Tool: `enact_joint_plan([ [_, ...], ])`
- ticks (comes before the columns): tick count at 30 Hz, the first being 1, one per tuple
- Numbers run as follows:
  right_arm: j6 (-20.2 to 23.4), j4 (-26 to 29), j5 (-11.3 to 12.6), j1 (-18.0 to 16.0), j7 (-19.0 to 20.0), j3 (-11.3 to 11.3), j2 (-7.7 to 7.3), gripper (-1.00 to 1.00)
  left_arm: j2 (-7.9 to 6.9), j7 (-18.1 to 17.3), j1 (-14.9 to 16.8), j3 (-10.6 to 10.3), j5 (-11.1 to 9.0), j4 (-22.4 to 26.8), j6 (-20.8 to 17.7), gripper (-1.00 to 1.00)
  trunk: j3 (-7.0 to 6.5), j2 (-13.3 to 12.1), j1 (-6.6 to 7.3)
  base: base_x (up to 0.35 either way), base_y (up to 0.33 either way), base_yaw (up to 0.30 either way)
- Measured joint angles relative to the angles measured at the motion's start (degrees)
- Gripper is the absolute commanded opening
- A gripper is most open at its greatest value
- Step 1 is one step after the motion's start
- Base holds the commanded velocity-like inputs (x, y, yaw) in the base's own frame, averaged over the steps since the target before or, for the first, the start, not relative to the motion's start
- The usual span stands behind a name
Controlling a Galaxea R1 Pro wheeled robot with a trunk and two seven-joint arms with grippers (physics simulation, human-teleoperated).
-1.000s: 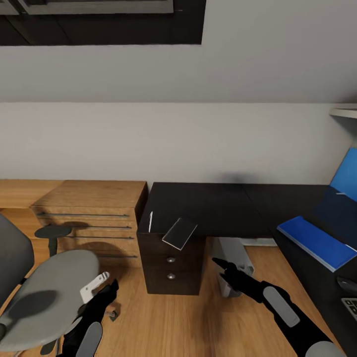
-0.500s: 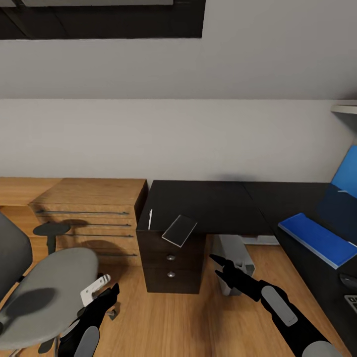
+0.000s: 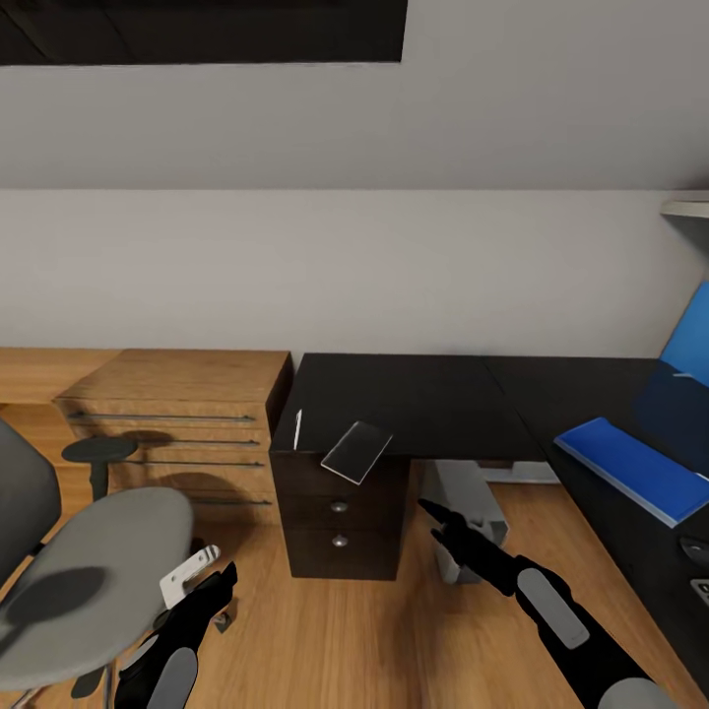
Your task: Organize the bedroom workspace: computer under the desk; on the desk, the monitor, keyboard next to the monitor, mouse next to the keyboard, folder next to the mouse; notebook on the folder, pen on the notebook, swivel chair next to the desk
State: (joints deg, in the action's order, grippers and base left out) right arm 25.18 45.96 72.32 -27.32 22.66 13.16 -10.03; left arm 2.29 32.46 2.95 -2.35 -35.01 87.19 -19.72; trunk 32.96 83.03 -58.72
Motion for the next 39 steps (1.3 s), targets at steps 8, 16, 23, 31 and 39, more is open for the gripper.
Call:
enact_joint_plan([
  [8, -2.1, -0.1, 0.0, 0.0, -1.3, -0.3, 4.1, 1.0, -0.04, 0.1, 0.0, 0.0, 0.1, -0.1, 0.1, 1.0, 1.44, 3.2, -1.76, 0.0, 0.0, 0.0],
  [16, -2.3, -2.1, -0.2, 0.0, -1.5, 0.1, 4.68, 1.0, 0.0, 0.1, 0.0, 0.0, 0.2, -0.2, 0.3, 1.0, 1.8, 4.0, -2.2, 0.0, 0.0, 0.0],
  [23, -2.3, -3.6, 0.0, 0.0, -1.5, -0.2, 4.74, 1.0, -0.07, 0.1, 0.0, 0.1, 0.2, -0.2, 0.1, 1.0, 1.8, 4.0, -2.2, 0.027, 0.0, 0.0],
  [31, -2.6, -3.7, 0.2, -0.4, -1.8, -0.3, 5.5, 1.0, -0.09, 0.1, 0.0, 0.0, 0.3, -0.2, 0.0, 1.0, 1.8, 4.0, -2.2, 0.096, 0.0, 0.0],
  [39, -2.9, -3.6, -1.8, -0.7, -1.4, 0.2, 7.94, 1.0, 0.03, 0.0, 0.0, -0.3, 0.3, -1.3, 0.2, 1.0, 1.8, 4.0, -2.19, 0.184, 0.052, 0.0],
])
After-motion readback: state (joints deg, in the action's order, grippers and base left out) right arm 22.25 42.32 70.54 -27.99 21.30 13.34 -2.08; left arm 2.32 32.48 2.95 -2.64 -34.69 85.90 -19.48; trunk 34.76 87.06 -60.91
